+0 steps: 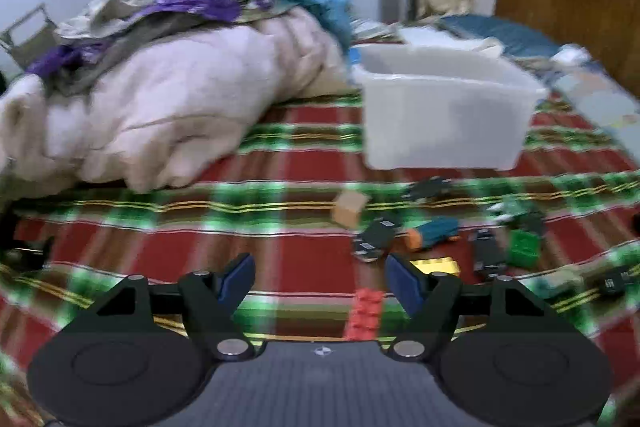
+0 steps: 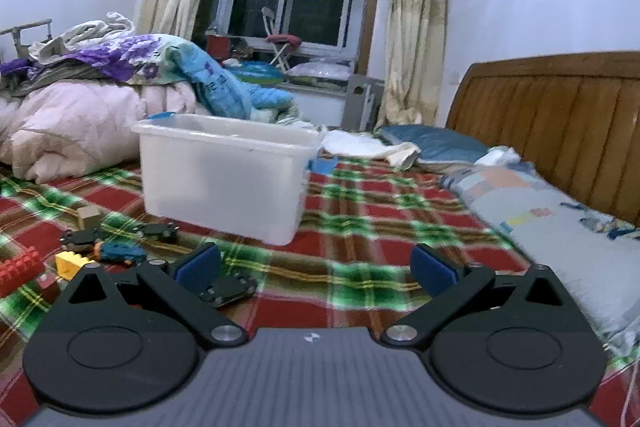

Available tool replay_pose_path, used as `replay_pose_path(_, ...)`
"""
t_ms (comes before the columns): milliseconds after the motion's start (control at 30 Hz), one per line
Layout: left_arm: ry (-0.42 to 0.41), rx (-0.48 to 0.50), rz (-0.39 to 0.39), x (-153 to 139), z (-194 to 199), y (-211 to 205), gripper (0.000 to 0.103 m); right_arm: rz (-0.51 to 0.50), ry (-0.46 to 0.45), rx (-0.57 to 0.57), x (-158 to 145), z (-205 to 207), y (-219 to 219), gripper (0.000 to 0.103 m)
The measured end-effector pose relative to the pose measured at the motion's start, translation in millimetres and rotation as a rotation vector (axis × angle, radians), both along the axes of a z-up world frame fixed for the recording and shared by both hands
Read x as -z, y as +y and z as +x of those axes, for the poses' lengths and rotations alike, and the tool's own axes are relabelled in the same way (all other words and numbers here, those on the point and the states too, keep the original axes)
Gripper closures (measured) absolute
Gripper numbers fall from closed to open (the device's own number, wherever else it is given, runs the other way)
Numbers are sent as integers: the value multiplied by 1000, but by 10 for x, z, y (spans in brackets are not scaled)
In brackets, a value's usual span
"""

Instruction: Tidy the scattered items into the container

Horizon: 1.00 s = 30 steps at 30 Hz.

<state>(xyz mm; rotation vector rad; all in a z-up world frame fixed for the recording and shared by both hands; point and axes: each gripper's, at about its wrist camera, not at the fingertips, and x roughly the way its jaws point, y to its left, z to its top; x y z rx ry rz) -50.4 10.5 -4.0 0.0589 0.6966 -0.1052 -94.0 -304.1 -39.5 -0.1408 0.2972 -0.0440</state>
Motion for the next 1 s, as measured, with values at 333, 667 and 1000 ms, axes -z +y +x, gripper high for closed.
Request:
replay_pose_path(333,36,-67,67,512,-52,25,27,20,71,-57,97,15,29,0)
replay_pose_path(667,50,18,91,778,-211,-199,27,18,195,-103,267,36,162,31)
replay_pose_path(1000,92,14,50,942,-37,-227,28,66,282,-74,357,57,136,35)
